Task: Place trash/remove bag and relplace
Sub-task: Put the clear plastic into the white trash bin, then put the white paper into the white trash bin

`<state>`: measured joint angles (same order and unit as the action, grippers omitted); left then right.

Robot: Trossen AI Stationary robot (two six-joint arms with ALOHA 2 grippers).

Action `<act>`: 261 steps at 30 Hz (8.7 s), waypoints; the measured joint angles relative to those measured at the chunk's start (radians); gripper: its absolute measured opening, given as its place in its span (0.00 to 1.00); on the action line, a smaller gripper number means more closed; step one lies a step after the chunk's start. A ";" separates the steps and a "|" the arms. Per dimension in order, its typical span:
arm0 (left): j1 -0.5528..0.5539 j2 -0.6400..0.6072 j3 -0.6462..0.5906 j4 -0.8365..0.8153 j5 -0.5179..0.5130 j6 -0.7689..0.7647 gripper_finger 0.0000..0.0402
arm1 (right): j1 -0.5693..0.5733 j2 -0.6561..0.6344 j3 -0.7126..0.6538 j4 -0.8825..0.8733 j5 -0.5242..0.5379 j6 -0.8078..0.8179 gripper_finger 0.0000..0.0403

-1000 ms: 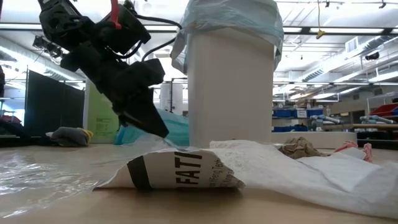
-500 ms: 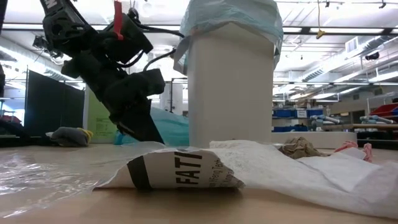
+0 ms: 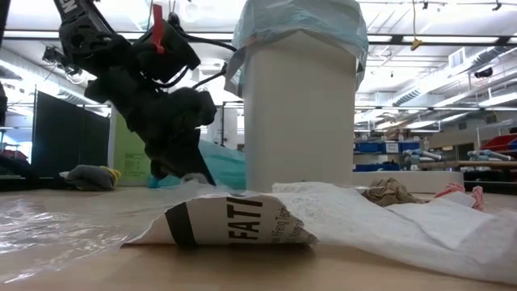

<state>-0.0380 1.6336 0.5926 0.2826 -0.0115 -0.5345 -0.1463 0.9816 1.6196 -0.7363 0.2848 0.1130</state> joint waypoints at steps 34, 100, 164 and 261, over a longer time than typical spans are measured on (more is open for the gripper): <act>-0.003 -0.537 0.202 -0.614 -0.101 -0.047 0.03 | 0.000 0.002 0.000 -0.042 0.000 -0.002 0.44; -0.001 -0.125 -0.080 -0.249 -0.143 -0.047 0.09 | 0.000 0.048 0.000 -0.051 -0.054 0.001 0.55; 0.108 -0.243 0.880 -0.557 -0.146 0.482 0.28 | 0.000 0.048 0.000 -0.092 -0.043 -0.038 0.56; 0.128 -0.442 0.635 -0.326 -0.211 0.273 0.00 | 0.000 0.089 0.000 -0.119 -0.038 -0.004 0.52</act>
<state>0.0898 1.1913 1.2280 -0.0433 -0.2227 -0.2616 -0.1467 1.0702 1.6196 -0.8557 0.2465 0.1085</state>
